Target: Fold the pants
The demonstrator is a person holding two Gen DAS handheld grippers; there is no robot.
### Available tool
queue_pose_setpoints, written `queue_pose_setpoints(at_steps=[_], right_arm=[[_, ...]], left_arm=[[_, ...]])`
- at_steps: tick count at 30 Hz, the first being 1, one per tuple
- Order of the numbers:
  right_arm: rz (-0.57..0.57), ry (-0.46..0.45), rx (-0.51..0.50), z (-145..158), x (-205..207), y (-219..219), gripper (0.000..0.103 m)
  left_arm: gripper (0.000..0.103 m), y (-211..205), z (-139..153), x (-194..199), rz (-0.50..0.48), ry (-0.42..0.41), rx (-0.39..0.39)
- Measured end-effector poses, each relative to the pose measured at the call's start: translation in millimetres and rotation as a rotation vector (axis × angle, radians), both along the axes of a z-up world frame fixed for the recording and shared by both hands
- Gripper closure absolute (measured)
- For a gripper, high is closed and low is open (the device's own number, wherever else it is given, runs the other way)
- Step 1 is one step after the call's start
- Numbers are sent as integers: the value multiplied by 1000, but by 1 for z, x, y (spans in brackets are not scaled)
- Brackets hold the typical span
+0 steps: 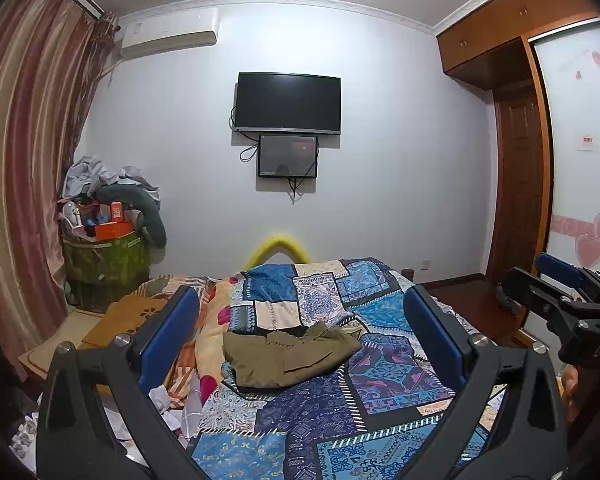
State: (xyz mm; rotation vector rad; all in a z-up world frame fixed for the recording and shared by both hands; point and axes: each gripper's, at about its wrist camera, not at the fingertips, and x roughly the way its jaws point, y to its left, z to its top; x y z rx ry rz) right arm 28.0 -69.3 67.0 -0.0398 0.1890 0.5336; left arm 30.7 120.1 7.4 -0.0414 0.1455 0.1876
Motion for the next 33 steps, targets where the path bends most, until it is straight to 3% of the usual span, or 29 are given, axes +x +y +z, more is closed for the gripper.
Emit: queue_pose_setpoints(at_steps=[33], right_arm=[[0, 8, -1, 0, -1, 1, 0]], left_arm=[[0, -5, -3, 7, -38, 39, -22]])
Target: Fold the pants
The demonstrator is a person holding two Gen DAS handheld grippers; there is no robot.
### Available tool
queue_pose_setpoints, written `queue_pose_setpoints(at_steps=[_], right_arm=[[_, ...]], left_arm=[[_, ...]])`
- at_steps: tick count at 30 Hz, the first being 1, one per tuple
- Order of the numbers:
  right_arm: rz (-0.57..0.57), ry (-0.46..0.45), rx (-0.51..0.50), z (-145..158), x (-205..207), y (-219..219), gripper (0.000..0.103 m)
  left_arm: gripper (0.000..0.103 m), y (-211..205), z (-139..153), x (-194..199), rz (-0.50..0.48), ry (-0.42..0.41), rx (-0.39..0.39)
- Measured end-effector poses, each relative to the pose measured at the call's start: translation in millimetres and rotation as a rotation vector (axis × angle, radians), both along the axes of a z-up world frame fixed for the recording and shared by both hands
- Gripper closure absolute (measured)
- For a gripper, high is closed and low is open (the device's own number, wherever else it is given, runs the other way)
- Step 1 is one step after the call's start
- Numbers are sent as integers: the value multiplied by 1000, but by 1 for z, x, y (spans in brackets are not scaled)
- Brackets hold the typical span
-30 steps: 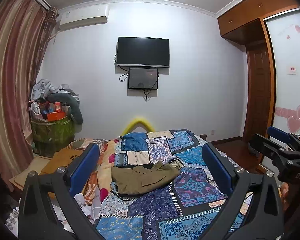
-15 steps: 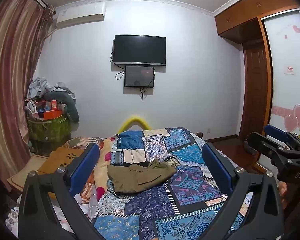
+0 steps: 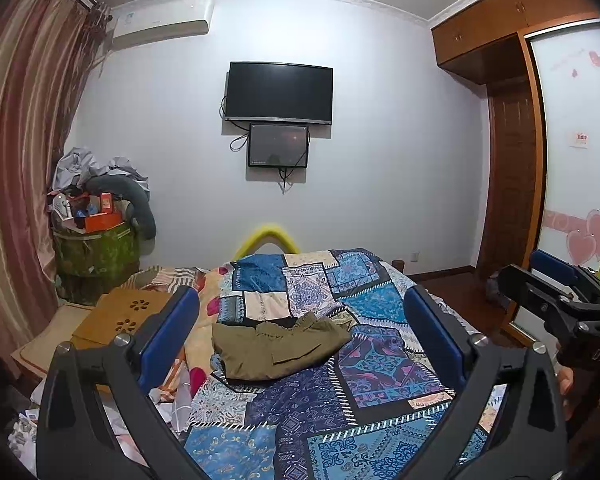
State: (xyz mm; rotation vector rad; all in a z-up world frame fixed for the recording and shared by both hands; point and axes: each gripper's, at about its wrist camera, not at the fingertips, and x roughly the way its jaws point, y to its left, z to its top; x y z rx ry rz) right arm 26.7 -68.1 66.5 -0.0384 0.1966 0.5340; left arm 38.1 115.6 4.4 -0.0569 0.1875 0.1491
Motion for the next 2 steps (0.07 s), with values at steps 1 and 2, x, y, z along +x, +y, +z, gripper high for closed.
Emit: queue_pose_setpoints(at_steps=[1, 2], right_arm=[[1, 2, -1, -1, 1, 0, 0], [1, 4, -2, -1, 1, 0, 0]], left_arm=[[0, 1, 0, 1, -2, 2, -1], [0, 1, -1, 1, -4, 2, -1]])
